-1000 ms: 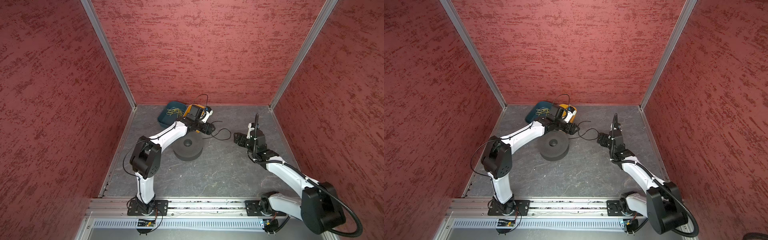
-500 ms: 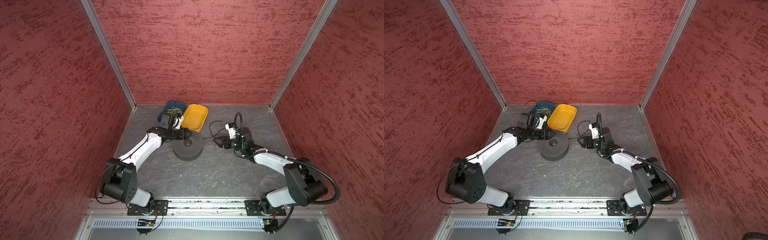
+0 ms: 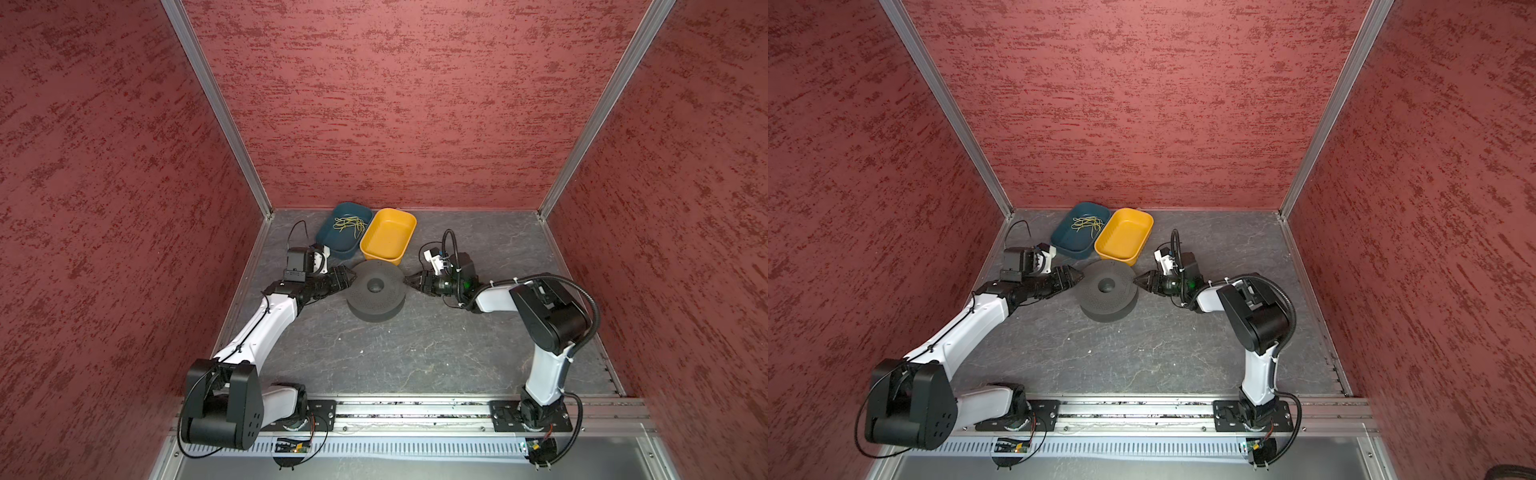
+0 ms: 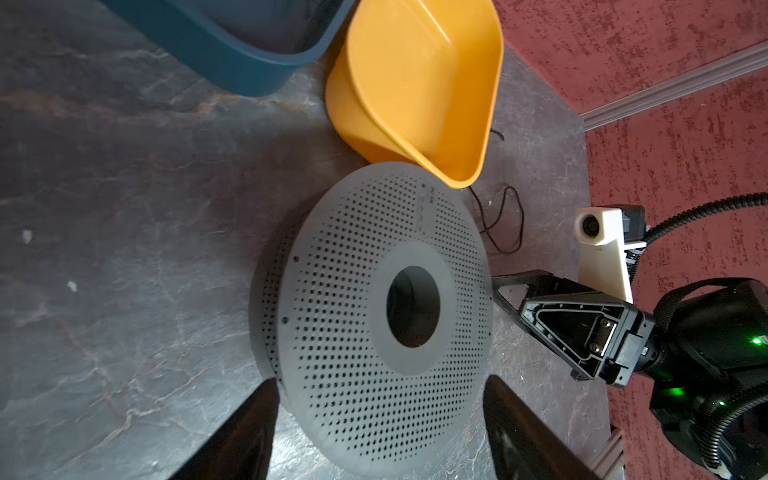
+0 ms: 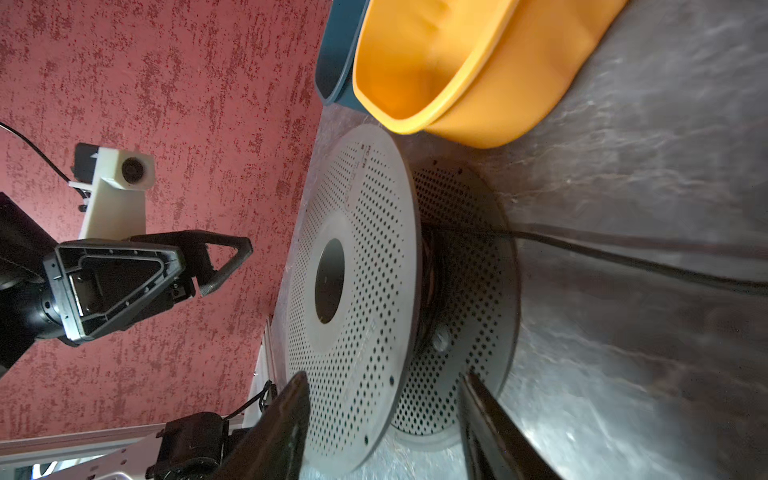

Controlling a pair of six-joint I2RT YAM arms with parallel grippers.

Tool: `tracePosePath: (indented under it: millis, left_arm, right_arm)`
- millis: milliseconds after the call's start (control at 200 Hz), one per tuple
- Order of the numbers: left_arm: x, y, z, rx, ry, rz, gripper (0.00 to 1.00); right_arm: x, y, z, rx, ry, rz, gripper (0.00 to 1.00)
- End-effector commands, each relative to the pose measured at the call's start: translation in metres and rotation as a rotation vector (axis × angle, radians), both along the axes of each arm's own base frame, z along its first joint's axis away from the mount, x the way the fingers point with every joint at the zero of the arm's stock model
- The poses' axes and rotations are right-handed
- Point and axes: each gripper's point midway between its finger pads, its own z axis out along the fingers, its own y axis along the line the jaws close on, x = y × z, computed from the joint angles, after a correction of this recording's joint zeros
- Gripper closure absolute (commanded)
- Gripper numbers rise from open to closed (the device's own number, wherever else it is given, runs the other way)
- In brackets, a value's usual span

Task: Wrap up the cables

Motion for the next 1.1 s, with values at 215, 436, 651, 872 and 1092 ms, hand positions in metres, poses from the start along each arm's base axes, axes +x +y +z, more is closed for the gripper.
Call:
tracePosePath:
  millis: [215, 436, 651, 872, 1092]
  left_arm:
    - [0.0, 0.011, -0.012, -0.029, 0.014, 0.064, 0.22]
    - [-0.004, 0.015, -0.024, -0.038, 0.045, 0.074, 0.22]
    - [-0.007, 0.024, -0.028, -0.057, 0.052, 0.095, 0.23]
    - [-0.008, 0.029, -0.034, -0.077, 0.057, 0.115, 0.25]
    - [-0.007, 0.031, -0.028, -0.115, 0.015, 0.117, 0.26]
  right_arm:
    - [0.007, 0.036, 0.023, 0.225, 0.007, 0.069, 0.58]
    - [0.012, 0.043, 0.019, 0.244, 0.026, 0.067, 0.73]
    - [0.015, 0.043, 0.017, 0.244, 0.057, 0.053, 0.95]
    - [0.02, 0.04, 0.039, 0.333, 0.128, 0.034, 1.0]
    - [0.021, 0.023, 0.086, 0.481, 0.179, 0.018, 1.0]
